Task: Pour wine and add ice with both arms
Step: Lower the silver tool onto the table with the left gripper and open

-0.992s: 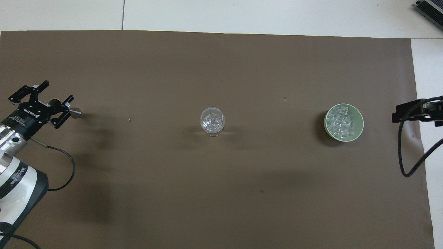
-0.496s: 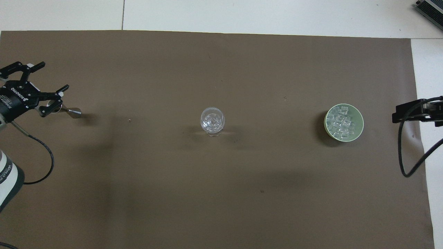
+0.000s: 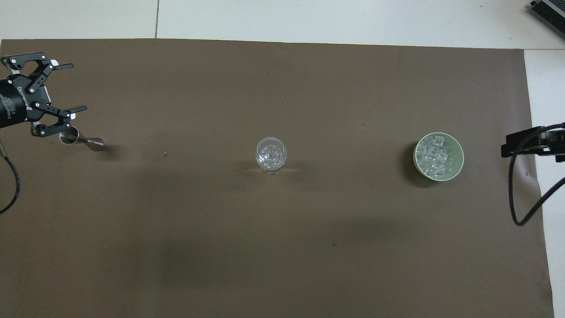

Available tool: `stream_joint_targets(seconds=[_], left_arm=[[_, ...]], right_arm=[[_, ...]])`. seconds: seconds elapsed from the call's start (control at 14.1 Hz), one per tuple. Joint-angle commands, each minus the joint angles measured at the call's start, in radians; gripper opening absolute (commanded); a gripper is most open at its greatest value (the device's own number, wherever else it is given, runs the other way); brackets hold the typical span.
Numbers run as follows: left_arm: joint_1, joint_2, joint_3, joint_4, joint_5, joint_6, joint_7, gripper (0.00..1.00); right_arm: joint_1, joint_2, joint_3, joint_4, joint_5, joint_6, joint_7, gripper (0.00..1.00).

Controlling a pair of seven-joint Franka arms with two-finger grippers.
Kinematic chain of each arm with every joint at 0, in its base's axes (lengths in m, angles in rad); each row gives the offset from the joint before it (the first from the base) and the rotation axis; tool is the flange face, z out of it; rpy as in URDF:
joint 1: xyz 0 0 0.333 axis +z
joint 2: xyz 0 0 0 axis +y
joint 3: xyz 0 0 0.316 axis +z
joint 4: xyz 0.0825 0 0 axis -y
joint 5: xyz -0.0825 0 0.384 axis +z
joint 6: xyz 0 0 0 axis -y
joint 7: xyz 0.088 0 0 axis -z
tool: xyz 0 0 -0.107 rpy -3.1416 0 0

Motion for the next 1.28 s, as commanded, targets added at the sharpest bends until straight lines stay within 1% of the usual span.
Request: stream_joint_targets(seconds=[0.0,0.14,0.35,0.64,0.78,0.92,0.99,1.06,1.2], left_arm=[[-0.011,0.045,0.009,0.128,0.146,-0.136,0.009,0.96],[-0.034,0.052,0.003,0.174,0.252,-0.191,0.025,1.0],[-0.071,0.052,0.003,0.213,0.38,-0.271,0.129,1.0],[-0.082,0.044,0.003,0.227,0.426,-0.343,0.362,1.0],[-0.082,0.044,0.003,0.254,0.44,-0.387,0.459,1.0],[-0.1,0.047,0.003,0.294,0.492,-0.453,0.557,1.0],[-0.12,0.044,0.003,0.306,0.539,-0.475,0.614,1.0],[-0.138,0.036,0.003,0.31,0.569,-0.493,0.643,1.0],[-0.154,0.032,0.003,0.311,0.577,-0.547,0.647,1.0]], right_arm=[[-0.012,-0.03,0.009,-0.036,0.008,0.014,-0.01,1.0],[-0.009,-0.03,0.012,-0.036,0.008,0.005,-0.015,1.0],[-0.008,-0.03,0.015,-0.036,0.008,0.004,-0.015,1.0],[-0.008,-0.03,0.015,-0.036,0.008,0.004,-0.015,1.0],[-0.008,-0.03,0.015,-0.036,0.008,0.004,-0.015,1.0],[-0.008,-0.03,0.015,-0.036,0.008,0.004,-0.015,1.0],[-0.008,-0.03,0.015,-0.036,0.008,0.004,-0.015,1.0],[-0.008,-0.03,0.015,-0.036,0.008,0.004,-0.015,1.0],[-0.008,-0.03,0.015,-0.036,0.008,0.004,-0.015,1.0]])
